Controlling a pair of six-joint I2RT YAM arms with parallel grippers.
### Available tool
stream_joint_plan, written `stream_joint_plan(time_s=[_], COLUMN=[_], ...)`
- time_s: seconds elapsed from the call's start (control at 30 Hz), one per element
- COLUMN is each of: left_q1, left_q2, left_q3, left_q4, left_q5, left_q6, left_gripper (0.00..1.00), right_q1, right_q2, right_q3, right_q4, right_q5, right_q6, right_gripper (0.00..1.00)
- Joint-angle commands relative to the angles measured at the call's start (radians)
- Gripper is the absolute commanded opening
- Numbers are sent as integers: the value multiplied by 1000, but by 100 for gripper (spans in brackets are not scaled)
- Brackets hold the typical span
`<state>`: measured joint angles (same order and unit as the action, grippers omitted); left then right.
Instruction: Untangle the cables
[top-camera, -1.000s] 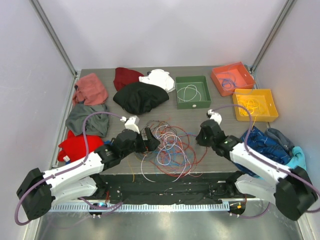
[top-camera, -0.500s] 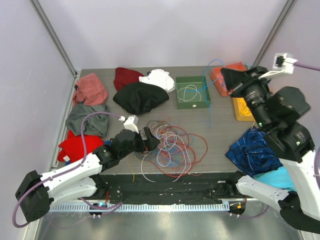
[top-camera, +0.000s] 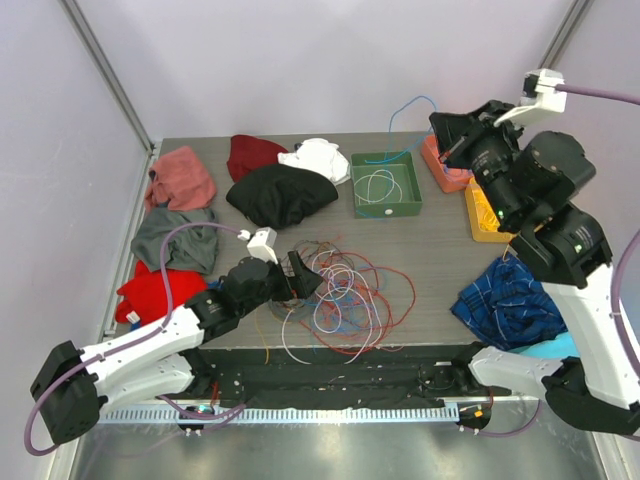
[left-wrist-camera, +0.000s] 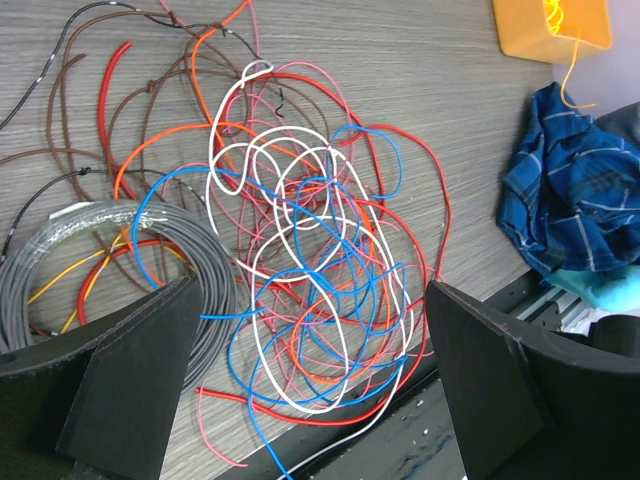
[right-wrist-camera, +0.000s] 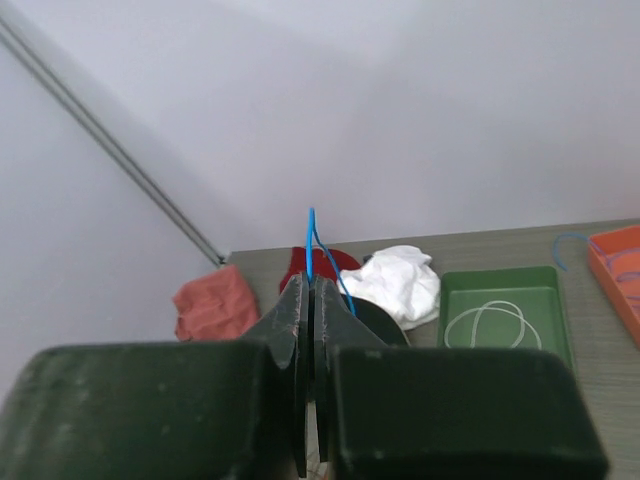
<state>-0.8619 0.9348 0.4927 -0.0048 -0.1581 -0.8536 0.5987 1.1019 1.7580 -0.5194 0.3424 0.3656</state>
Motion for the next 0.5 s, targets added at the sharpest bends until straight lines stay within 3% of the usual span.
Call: stream_joint_plan(time_s=[0.0,0.13,0.23,0.47], left_q1=[-3,-5,-3,-5], left_q2=[-1,-40,-79,-148], left_q3=[24,-8,-28,-51], left_q4=[60,62,57,11], left_q5=[18,32,34,54], left_q6=[-16,-21,-6,-1], left_gripper=[100,100,100,100], right_q1=[0,-92,-270,-402], right_q2=[47,168,237,346], right_q3=[29,81,83,95], right_q4=[7,6,15,163], right_q5=[171,147,14,-22], right_q6=[-63,-56,15,70], right_gripper=[1,1,1,1])
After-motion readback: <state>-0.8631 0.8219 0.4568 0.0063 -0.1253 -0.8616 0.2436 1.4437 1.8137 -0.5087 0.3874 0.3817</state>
